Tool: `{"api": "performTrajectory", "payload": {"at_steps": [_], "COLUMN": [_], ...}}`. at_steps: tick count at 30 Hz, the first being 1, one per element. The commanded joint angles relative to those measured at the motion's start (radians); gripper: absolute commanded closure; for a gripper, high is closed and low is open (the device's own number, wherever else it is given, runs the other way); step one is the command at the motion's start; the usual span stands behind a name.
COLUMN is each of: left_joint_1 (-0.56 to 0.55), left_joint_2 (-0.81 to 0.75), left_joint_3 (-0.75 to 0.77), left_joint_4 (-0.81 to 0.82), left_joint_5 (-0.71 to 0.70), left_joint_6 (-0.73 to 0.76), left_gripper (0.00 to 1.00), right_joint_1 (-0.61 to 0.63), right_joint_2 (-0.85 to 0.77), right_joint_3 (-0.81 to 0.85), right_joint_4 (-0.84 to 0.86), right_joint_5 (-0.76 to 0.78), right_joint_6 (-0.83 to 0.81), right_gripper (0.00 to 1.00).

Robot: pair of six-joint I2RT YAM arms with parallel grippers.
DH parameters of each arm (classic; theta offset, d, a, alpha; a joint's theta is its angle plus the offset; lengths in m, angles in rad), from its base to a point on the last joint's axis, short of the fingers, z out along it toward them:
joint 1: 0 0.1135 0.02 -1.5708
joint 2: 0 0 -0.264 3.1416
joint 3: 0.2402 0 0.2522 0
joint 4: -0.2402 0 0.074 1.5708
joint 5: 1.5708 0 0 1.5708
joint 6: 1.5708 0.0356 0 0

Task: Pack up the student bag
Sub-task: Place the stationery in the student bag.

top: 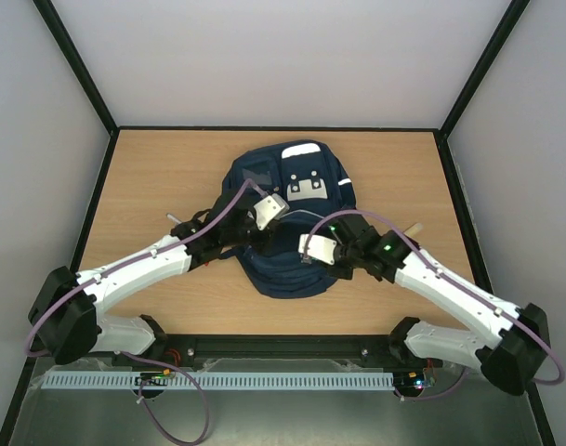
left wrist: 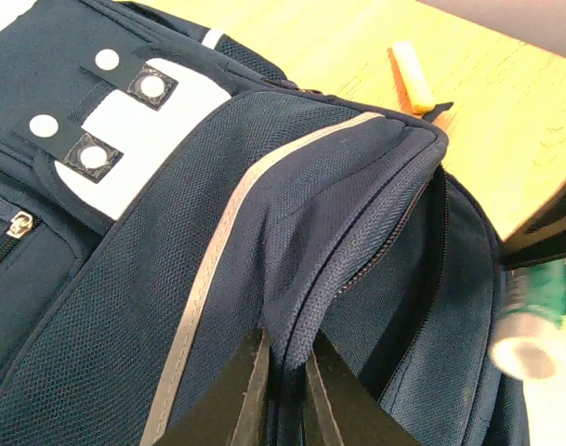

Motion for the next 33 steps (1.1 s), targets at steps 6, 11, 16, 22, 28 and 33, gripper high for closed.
{"api": "performTrajectory", "payload": {"at_steps": [6, 11, 16, 22, 28, 33], "left_joint_1": [0.036, 0.042, 0.047, 0.059, 0.061, 0.062], "left_joint_2": [-0.032, -0.041, -0.052, -0.058, -0.064, -0.064], "left_joint_3": [0.019, 0.018, 0.015, 0.016, 0.018, 0.020], "left_joint_4": [0.101, 0.105, 0.105, 0.105, 0.098, 0.103], "left_joint_5": [0.122, 0.132, 0.140, 0.143, 0.136, 0.154], "left_joint_6": [-0.049, -0.055, -0.057, -0.066, -0.067, -0.078], "left_gripper": [0.89, 0.89, 0.89, 0.89, 0.89, 0.89], "right_joint_1": [0.092, 0.094, 0.094, 0.063, -0.294, -0.636], "right_joint_2": [0.206, 0.265, 0.230, 0.137, -0.011, 0.052], "right_joint_3": [0.093, 0.072, 0.066, 0.111, 0.181, 0.150], "right_joint_4": [0.346, 0.479, 0.447, 0.325, 0.207, 0.100], "right_joint_5": [0.329, 0.394, 0.367, 0.261, -0.114, -0.346], "right_joint_6": [-0.084, -0.107, -0.030, 0.070, 0.377, 0.528], "right_gripper": [0.99, 0.75, 0.48, 0.41, 0.08, 0.01]}}
